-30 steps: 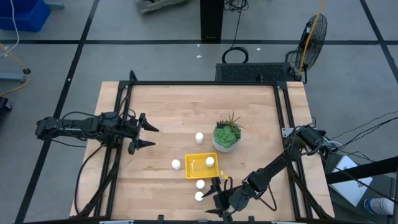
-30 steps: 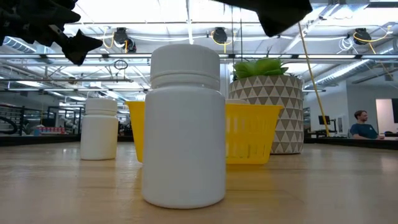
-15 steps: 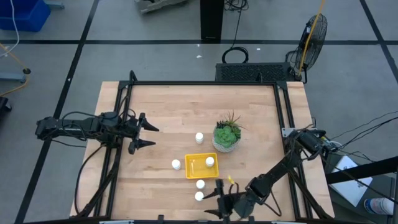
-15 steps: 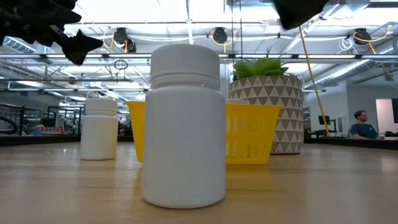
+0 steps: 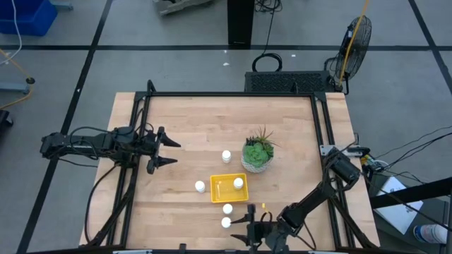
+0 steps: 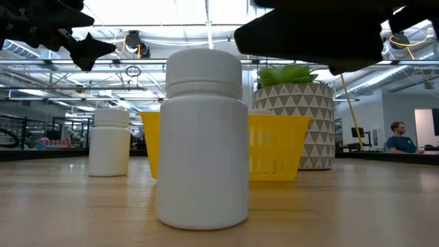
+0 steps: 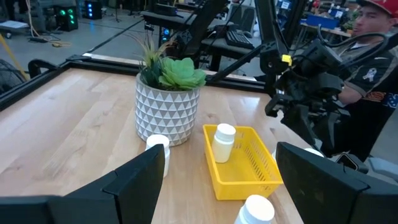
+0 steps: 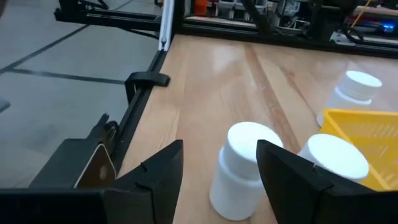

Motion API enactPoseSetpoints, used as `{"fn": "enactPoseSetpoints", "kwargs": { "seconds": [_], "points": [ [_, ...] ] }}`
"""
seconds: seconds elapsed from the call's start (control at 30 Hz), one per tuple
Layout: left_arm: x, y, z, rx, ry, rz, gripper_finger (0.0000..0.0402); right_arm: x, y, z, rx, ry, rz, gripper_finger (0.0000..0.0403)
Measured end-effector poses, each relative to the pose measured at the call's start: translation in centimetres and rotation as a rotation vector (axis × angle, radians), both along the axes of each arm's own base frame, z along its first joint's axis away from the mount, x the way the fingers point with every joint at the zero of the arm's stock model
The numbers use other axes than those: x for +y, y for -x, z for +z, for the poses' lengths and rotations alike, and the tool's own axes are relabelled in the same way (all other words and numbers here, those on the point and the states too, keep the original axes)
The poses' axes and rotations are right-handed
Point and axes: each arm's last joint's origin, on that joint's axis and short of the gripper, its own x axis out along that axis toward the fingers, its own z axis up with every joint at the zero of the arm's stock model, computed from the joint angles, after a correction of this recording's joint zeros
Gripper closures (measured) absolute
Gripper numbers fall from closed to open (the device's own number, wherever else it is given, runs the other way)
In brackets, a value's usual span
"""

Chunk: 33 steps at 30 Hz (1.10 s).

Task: Pick and place pill bottles into a basket
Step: Put the white pill bottle into the yellow bin

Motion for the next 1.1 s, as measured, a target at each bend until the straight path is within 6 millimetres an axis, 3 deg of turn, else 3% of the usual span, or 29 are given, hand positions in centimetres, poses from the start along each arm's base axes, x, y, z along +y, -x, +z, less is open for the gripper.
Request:
{"fn": "enactPoseSetpoints", "kwargs": {
  "seconds": [1.1],
  "points": [
    [-0.1,0.0,-0.1,0.010,0.008,-0.041,0.0092,-1.2,-0.7,-0.2,0.005,0.116,-0.075,0.0209]
  ]
}}
